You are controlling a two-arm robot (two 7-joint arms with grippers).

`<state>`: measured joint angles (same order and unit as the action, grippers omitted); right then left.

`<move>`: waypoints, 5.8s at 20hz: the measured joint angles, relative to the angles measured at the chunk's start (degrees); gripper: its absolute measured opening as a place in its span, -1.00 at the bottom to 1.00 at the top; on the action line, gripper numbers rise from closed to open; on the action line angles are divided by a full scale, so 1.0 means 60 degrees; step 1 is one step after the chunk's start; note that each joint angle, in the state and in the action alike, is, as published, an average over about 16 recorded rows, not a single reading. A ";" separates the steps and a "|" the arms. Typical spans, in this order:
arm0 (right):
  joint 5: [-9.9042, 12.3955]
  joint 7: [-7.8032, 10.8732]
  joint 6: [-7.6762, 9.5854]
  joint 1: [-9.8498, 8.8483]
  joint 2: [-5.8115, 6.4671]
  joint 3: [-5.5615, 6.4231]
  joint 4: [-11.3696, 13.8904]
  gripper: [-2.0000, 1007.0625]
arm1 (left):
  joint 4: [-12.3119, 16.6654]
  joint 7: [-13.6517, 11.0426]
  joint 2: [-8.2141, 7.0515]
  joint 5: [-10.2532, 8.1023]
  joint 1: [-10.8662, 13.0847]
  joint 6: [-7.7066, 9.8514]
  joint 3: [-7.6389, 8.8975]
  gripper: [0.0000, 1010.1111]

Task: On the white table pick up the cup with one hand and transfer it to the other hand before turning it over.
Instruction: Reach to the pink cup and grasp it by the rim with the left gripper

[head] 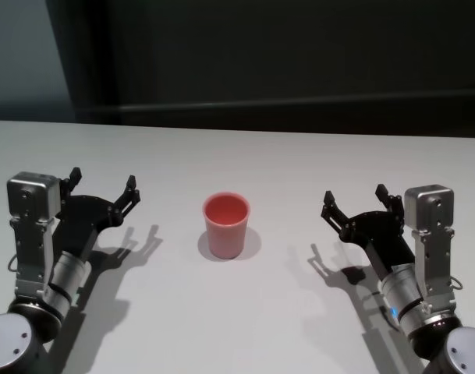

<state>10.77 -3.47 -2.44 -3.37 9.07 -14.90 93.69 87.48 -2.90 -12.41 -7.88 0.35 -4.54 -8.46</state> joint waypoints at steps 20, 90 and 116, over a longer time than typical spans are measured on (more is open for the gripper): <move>0.0000 0.0000 0.0000 0.0000 0.0000 0.0000 0.0000 0.99 | 0.0000 0.0000 0.0000 0.0000 0.0000 0.0000 0.0000 0.98; 0.0000 0.0000 0.0000 0.0000 0.0000 0.0000 0.0000 0.99 | 0.0035 -0.0085 -0.0021 0.0155 0.0007 0.0050 0.0014 0.98; 0.0000 0.0000 0.0000 0.0000 0.0000 0.0000 0.0000 0.99 | 0.1172 -0.1391 -0.1613 0.2967 -0.0322 0.0506 -0.0293 0.98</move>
<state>10.77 -3.47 -2.44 -3.37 9.07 -14.90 93.69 94.51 -11.25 -22.09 9.92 -1.58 -1.50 -10.22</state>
